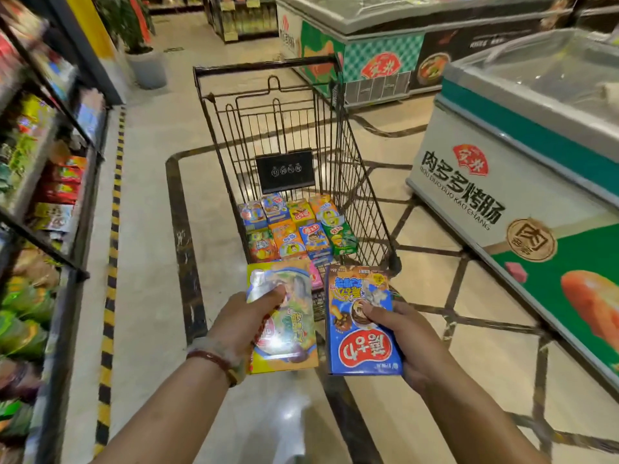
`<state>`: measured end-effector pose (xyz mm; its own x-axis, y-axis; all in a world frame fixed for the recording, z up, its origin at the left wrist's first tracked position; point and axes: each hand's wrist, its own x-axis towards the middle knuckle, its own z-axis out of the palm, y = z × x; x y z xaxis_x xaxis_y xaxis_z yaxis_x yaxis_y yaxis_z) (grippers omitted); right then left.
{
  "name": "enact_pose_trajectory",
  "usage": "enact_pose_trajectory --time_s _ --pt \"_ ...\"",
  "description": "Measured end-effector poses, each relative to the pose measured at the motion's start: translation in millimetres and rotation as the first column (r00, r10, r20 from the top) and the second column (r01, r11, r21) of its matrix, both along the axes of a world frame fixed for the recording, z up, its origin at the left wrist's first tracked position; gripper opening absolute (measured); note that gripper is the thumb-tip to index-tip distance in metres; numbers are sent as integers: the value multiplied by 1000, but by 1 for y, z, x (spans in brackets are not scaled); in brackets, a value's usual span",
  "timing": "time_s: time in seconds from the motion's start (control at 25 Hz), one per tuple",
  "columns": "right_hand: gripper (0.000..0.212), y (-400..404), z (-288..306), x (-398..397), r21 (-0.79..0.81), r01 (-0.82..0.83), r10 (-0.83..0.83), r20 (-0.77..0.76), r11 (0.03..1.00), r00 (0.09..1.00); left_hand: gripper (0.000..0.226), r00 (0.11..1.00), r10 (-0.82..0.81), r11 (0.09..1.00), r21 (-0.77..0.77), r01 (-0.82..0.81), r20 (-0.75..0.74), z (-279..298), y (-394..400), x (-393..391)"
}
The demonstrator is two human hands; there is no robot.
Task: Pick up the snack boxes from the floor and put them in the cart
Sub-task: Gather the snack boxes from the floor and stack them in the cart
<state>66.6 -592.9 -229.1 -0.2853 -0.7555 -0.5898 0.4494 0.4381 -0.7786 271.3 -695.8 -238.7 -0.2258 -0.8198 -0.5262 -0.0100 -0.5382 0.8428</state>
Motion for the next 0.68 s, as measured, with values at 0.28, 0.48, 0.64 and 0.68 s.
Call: enact_pose_trajectory --time_s 0.28,0.48,0.64,0.68 --pt "22 -134 -28 -55 50 -45 42 50 998 998 30 996 71 997 38 -74 60 -32 -121 -42" --pt "33 -253 -68 -100 92 -134 135 4 987 991 56 972 184 980 51 -194 146 -77 -213 -81" --pt "48 -334 -129 -107 169 -213 221 -31 962 975 58 919 289 946 66 -317 267 -131 -276 -96" --pt "59 -352 -145 -104 188 -215 225 -34 958 974 47 898 319 934 59 -352 304 -144 -289 -99"
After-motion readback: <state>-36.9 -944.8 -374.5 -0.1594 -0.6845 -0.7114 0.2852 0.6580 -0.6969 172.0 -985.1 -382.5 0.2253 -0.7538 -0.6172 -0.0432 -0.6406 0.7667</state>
